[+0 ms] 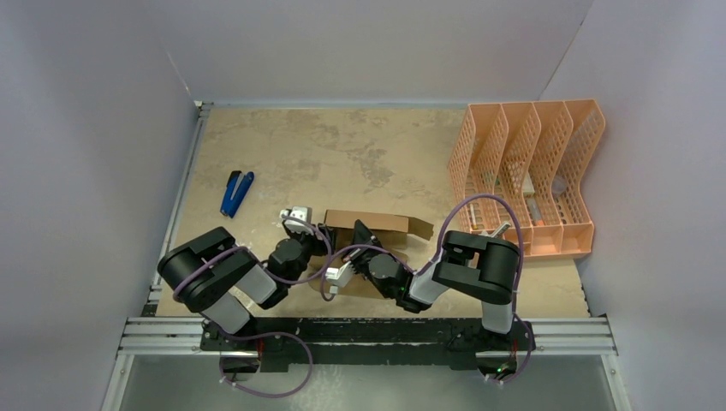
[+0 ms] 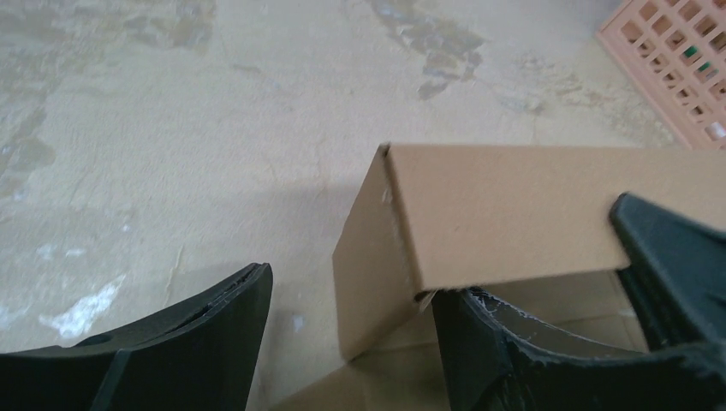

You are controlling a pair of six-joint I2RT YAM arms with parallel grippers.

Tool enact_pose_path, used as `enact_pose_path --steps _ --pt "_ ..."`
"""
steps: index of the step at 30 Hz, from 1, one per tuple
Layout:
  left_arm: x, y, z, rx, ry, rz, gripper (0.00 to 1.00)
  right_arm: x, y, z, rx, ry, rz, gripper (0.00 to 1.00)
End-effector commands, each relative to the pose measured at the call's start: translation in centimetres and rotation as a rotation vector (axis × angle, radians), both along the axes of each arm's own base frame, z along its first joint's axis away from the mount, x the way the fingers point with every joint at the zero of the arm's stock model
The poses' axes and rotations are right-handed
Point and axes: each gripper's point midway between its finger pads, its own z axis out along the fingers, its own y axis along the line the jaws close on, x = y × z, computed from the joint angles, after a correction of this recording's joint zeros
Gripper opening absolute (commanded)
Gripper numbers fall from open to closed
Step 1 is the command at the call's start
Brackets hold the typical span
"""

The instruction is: Fold the paper box

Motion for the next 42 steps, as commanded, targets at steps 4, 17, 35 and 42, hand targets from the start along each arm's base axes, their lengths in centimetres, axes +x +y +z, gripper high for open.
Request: enact_pose_path --steps 4,17,35,42 --pt "2.9 -1.2 4.6 -0.086 -0.177 0.049 0.58 -0.3 0.7 0.7 0.021 0.019 0.031 0.00" --pt "4.4 2.2 2.7 -0.014 -0.177 0.270 0.29 -0.5 0.8 1.2 0.033 0.029 0.030 0.00" --pt "5.3 5.1 2.6 -0.028 -0.222 0.549 0.26 -1.5 1.5 1.6 0.049 0.061 0.057 0.00" --pt "5.5 4.8 2.7 -0.069 -0.222 0.551 0.34 -1.5 1.3 1.9 0.060 0.061 0.053 0.00"
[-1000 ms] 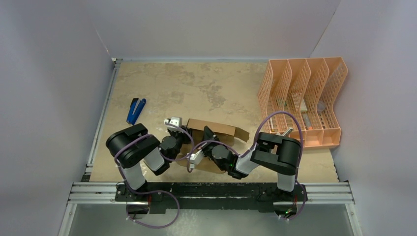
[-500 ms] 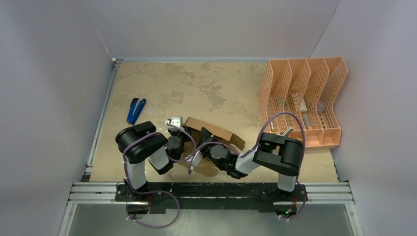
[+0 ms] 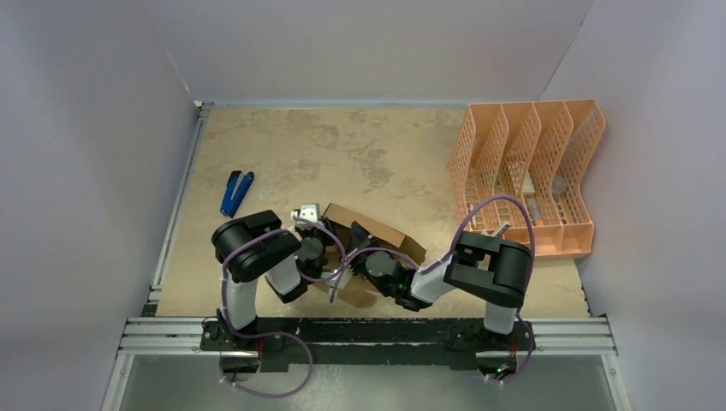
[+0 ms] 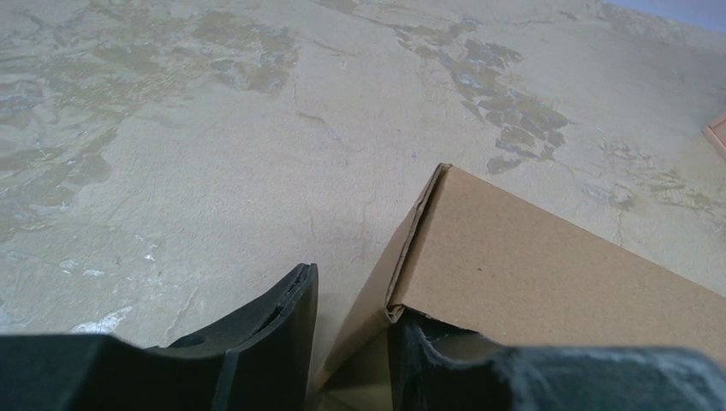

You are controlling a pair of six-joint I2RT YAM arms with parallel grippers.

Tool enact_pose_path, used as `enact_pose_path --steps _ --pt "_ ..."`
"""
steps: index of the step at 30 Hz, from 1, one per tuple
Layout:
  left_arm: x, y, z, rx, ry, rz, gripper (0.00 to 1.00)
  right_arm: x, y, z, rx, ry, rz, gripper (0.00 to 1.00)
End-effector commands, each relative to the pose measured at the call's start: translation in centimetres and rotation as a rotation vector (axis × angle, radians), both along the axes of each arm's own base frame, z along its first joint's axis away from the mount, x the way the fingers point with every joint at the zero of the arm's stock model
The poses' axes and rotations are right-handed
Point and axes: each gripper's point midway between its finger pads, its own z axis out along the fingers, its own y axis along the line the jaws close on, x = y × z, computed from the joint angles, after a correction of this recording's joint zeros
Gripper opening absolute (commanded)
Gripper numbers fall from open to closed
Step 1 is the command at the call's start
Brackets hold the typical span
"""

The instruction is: Fold the paper box

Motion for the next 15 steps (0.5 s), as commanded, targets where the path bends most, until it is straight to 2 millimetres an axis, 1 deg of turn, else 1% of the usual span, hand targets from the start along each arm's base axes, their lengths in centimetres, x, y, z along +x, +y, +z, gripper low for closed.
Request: enact_pose_path --steps 1,4,7,9,15 --pt "1.5 4.1 3.1 -0.094 -0.126 0.230 0.37 -0.8 0.3 1.8 0.063 -0.003 0.005 0.00" --pt "1.2 3.5 2.9 -0.104 -0.117 0.173 0.46 -0.8 0.3 2.0 0.065 -0.007 0.001 0.00" --pt "0.5 3.6 2.9 -0.115 -0.109 0.147 0.55 -0.8 0.3 1.8 0.060 -0.006 0.002 0.00" --pt "0.1 3.8 3.0 -0.118 -0.106 0.131 0.58 -0.8 0.3 1.6 0.055 -0.004 0.003 0.00" --pt "-1.1 3.2 3.5 -0.140 -0.099 0.043 0.65 -0.6 0.6 1.3 0.042 -0.020 0.004 0.00"
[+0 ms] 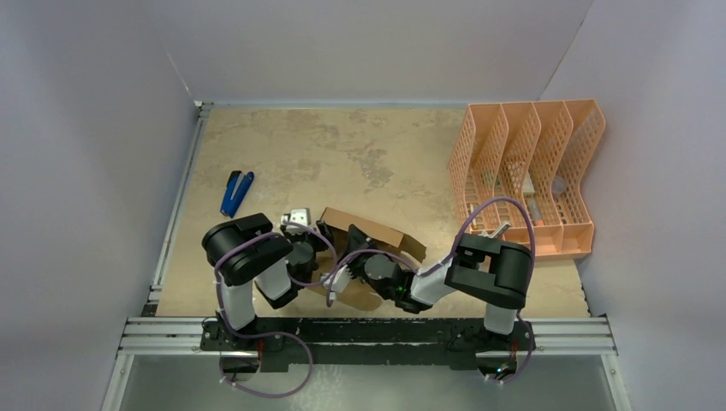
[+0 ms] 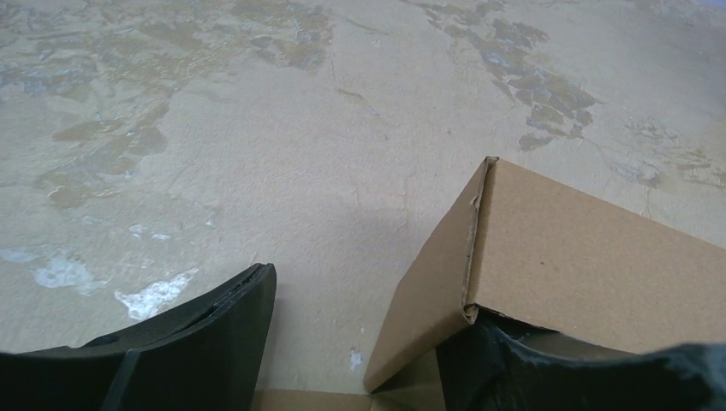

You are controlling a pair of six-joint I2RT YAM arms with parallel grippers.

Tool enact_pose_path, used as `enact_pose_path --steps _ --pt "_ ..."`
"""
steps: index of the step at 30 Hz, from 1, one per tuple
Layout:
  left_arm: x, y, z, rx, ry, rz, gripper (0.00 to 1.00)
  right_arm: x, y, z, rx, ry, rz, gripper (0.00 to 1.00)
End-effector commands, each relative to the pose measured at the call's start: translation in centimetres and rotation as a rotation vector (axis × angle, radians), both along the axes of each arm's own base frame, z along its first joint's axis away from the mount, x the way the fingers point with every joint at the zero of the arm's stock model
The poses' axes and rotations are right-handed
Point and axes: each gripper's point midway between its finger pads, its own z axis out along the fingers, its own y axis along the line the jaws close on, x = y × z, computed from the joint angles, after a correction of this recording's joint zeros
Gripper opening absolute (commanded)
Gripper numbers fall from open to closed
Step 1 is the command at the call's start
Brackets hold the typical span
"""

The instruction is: Fold the paper box

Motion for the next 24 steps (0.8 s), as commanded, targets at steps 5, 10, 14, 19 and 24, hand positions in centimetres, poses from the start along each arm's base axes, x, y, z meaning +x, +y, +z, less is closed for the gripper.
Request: enact_pose_path --steps 5,10,14,19,24 --pt "-1.0 1.1 3.9 -0.134 -0.107 -0.025 0.68 0.1 0.4 1.0 0.037 -0.034 -0.013 0.00" --pt "-1.8 0.6 3.5 -0.108 -0.059 -0.087 0.69 0.2 0.5 0.7 0.037 -0.037 -0.014 0.00" --pt "-2.2 1.3 3.6 -0.102 -0.042 -0.070 0.71 0.2 0.6 0.7 0.036 -0.040 -0.016 0.00" --pt "-2.9 1.5 4.3 -0.117 -0.039 -0.088 0.71 0.3 0.7 0.6 0.038 -0.046 -0.015 0.00" --pt "-3.9 2.0 4.6 -0.127 0.006 -0.097 0.71 0.5 0.8 0.8 0.053 -0.049 -0.020 0.00"
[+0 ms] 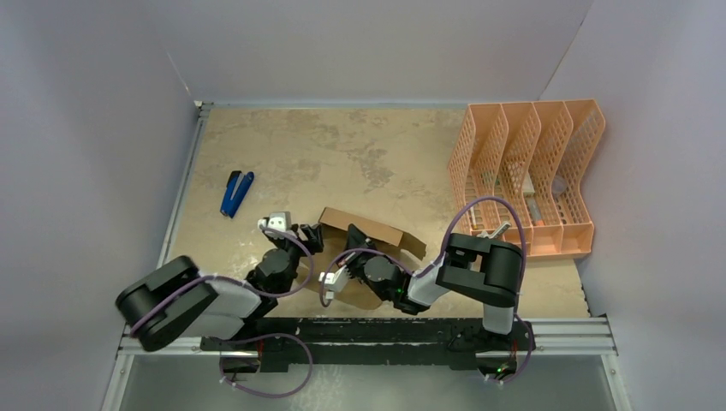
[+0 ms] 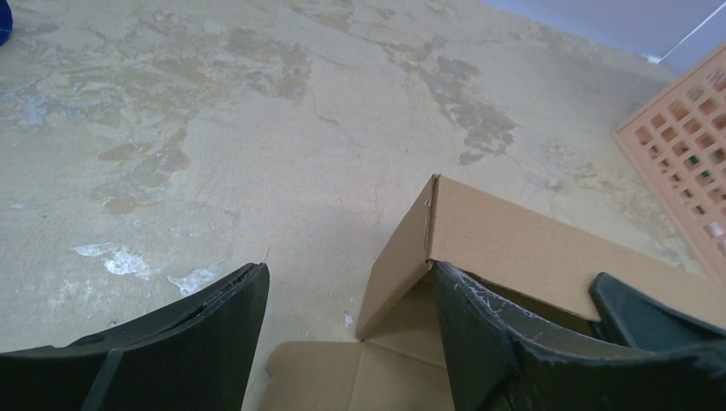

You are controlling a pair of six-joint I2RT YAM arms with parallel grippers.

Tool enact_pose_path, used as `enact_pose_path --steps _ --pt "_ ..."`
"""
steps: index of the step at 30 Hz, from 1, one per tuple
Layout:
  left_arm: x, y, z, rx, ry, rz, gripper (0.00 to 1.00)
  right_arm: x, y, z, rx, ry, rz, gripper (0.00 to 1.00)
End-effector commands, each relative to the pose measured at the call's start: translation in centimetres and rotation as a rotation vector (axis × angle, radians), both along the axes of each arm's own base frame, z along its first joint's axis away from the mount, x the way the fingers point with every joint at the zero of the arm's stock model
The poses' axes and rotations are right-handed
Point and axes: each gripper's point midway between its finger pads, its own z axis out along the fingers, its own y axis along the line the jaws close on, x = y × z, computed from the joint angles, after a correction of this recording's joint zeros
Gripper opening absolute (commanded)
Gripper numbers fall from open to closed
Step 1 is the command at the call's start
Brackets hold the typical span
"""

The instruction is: Fold the paper box

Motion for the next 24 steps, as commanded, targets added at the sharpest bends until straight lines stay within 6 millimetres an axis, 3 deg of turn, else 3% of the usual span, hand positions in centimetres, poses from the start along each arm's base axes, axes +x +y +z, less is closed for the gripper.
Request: enact_pose_path --steps 1,6,13,20,24 --pt "-0.9 0.7 0.1 -0.023 0.048 0.006 0.71 0.5 0.4 0.9 0.046 -0.017 -0.016 0.00" --pt "-1.8 2.1 1.2 -0.045 0.096 0.055 0.71 0.9 0.5 2.3 0.099 -0.050 -0.047 0.07" --pt "-1.8 2.2 4.9 -0.135 0.142 0.103 0.78 1.5 0.2 3.8 0.178 -0.022 -0.105 0.31" --pt "-0.1 0.7 7.2 -0.041 0.208 0.093 0.82 1.1 -0.8 4.2 0.219 0.174 -0.172 0.37" --pt "1.4 1.1 8.1 -0.062 0.246 0.067 0.83 -0.2 -1.8 3.5 0.225 0.386 -0.219 0.42"
